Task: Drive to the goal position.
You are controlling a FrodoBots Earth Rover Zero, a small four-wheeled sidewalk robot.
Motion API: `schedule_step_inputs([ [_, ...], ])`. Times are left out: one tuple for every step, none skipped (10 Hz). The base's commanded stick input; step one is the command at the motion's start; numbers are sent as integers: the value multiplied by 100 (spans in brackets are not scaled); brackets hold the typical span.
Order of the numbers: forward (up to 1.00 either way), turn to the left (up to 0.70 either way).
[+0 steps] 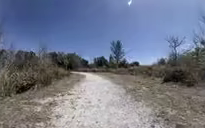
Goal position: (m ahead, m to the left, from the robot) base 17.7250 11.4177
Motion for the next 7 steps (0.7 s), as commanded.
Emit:
schedule_step_inputs([
  [70, 0],
  [70, 0],
  [70, 0],
  [70, 0],
  [70, 0],
  [70, 0],
  [70, 0],
])
